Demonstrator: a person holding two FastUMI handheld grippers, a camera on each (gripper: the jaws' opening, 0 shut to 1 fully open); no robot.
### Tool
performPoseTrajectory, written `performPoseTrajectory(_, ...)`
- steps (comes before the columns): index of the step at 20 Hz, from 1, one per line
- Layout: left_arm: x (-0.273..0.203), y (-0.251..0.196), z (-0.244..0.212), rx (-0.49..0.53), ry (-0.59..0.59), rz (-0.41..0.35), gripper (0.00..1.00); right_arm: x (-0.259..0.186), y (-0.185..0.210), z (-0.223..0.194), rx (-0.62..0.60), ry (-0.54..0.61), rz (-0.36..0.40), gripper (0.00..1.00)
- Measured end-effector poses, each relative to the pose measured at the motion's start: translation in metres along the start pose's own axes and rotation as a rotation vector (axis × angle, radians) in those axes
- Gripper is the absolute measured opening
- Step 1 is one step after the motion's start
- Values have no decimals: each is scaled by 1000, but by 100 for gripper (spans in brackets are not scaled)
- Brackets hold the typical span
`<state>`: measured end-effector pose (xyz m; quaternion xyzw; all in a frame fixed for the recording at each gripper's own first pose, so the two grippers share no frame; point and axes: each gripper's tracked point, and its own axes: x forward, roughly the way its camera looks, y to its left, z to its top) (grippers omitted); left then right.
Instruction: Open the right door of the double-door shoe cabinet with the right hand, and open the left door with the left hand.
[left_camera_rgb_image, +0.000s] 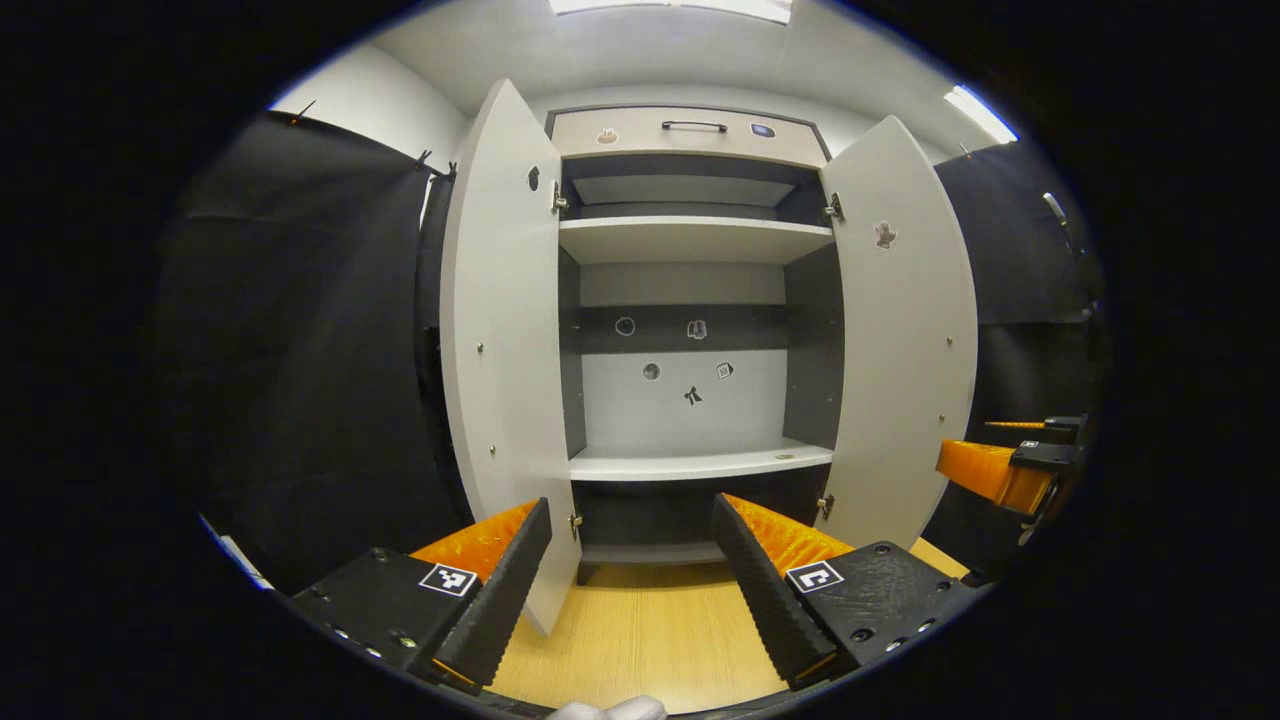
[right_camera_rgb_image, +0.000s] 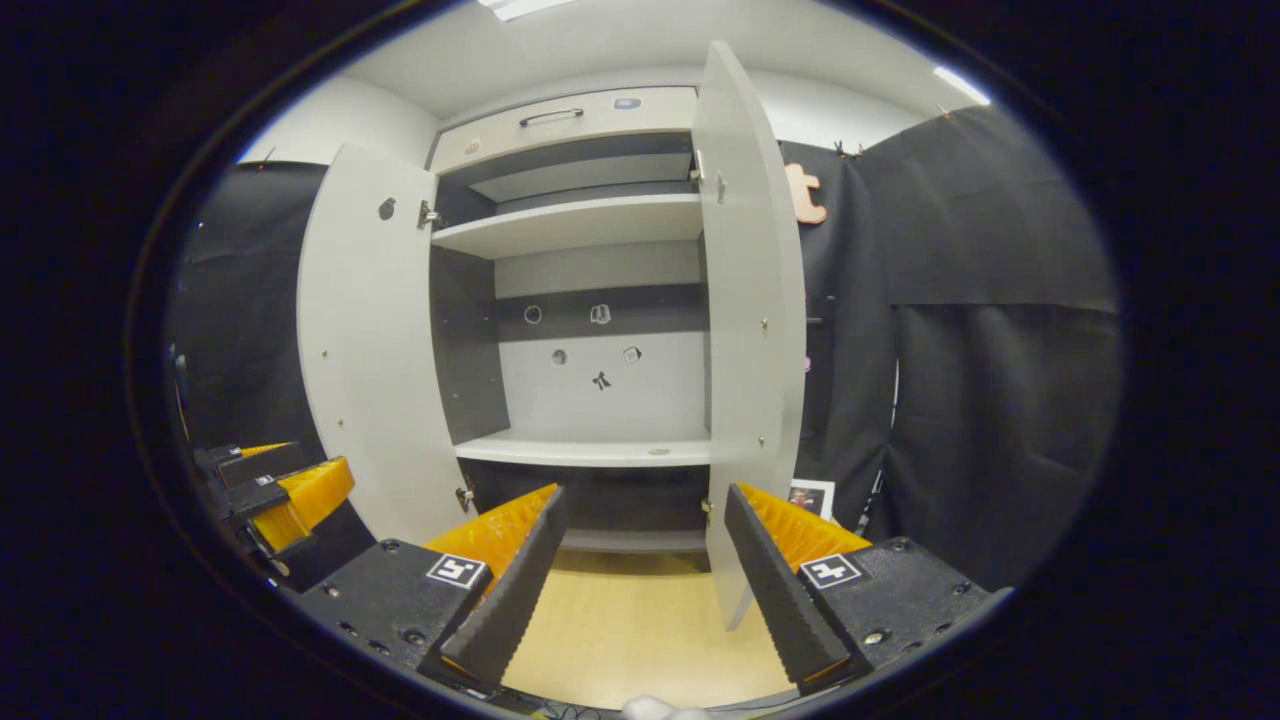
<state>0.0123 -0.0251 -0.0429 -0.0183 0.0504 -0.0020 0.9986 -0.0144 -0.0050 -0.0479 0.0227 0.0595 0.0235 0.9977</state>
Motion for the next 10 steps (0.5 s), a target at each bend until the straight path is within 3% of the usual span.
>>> performPoseTrajectory(5,-2,7,5,-5,-6,-9,100,-3,10,3,-9,-9,-5,99)
performPoseTrajectory(6,-3,7,5,-3,-8,-11,96,-4,12,3,-8,-11,-6,99)
performPoseTrajectory(10,-2,8,6,-13,-7,-35,96,-6,16,5,-8,-20,-21,99)
